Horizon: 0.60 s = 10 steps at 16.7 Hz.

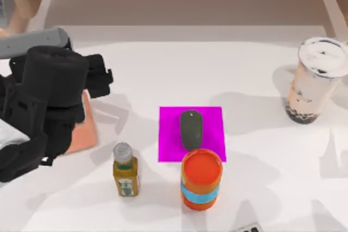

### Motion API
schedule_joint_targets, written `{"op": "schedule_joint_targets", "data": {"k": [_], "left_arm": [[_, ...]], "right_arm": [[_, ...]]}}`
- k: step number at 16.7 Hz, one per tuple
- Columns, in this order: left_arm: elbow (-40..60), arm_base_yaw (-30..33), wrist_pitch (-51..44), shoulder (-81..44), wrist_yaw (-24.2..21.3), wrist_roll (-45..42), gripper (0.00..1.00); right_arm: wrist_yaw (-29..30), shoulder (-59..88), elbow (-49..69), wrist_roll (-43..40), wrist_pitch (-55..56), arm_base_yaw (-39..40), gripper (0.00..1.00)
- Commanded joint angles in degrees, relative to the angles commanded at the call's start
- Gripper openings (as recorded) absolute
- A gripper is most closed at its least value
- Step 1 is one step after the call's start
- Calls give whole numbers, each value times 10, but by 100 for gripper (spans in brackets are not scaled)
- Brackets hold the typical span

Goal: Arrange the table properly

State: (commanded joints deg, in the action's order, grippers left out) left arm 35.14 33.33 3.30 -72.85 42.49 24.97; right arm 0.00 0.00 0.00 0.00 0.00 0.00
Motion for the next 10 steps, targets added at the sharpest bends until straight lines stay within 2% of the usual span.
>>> {"op": "schedule_joint_targets", "data": {"k": [6,10], "left_arm": [[-1,2,-2,3,2,2,100],[-25,31,-42,45,26,23,100]], "right_arm": [[0,0,0,0,0,0,100],[0,0,0,0,0,0,100]]}}
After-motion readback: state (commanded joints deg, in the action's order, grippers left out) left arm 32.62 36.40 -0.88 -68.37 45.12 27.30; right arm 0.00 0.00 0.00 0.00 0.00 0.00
